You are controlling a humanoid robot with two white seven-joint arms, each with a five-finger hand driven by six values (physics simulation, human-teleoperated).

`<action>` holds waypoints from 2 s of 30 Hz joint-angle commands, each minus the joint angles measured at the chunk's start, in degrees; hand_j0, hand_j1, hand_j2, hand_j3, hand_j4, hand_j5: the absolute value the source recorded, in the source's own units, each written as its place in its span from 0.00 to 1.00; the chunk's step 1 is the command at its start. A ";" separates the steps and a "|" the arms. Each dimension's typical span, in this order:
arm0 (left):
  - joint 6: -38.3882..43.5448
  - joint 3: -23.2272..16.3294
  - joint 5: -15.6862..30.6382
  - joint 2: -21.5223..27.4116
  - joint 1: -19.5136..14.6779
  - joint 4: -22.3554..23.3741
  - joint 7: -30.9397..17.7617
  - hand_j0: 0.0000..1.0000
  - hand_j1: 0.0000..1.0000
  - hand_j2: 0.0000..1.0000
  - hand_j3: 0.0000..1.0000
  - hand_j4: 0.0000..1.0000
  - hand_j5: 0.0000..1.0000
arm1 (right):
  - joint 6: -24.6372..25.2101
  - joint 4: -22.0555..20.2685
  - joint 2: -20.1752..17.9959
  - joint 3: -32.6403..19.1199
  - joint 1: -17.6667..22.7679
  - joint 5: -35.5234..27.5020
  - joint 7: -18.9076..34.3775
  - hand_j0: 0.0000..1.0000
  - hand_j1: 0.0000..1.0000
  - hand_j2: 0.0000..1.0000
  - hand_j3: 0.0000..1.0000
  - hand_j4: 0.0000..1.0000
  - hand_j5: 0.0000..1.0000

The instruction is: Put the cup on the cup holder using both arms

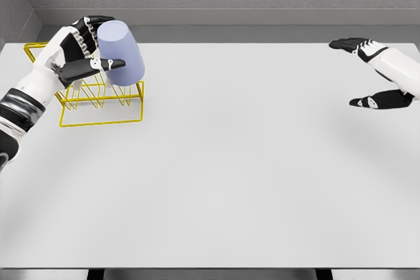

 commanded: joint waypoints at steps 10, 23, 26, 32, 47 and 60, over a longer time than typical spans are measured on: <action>0.00 1.24 0.91 2.11 0.44 -1.92 0.03 0.63 0.63 0.63 0.63 0.63 0.63 | 0.17 -0.08 -0.05 -0.68 0.44 -0.50 -0.03 1.00 1.00 1.00 1.00 1.00 1.00; -0.09 1.41 0.91 3.26 1.58 -1.21 -0.15 0.65 0.65 0.65 0.65 0.65 0.65 | 0.17 0.28 -0.13 -0.77 0.62 -0.50 -0.03 1.00 1.00 1.00 1.00 1.00 1.00; -0.27 1.41 0.91 3.52 2.20 -1.13 -0.15 0.65 0.65 0.65 0.65 0.65 0.65 | 0.17 0.28 -0.13 -0.77 0.62 -0.41 -0.03 1.00 1.00 1.00 1.00 1.00 1.00; -1.76 1.41 0.65 3.52 3.08 -1.13 -0.32 0.92 0.92 0.92 0.92 0.92 0.92 | 0.17 0.19 -0.13 -0.77 0.62 -0.50 -0.03 1.00 1.00 1.00 1.00 1.00 1.00; -1.50 1.41 0.47 3.61 2.90 -1.13 -0.32 0.88 0.88 0.88 0.88 0.88 0.88 | 0.17 0.10 -0.13 -0.77 0.62 -0.41 -0.03 1.00 1.00 1.00 1.00 1.00 1.00; -2.99 1.32 0.47 4.84 4.04 -2.79 -0.41 0.82 0.82 0.82 0.82 0.82 0.82 | 0.17 0.19 -0.13 -0.77 0.62 -0.41 -0.03 1.00 1.00 1.00 1.00 1.00 1.00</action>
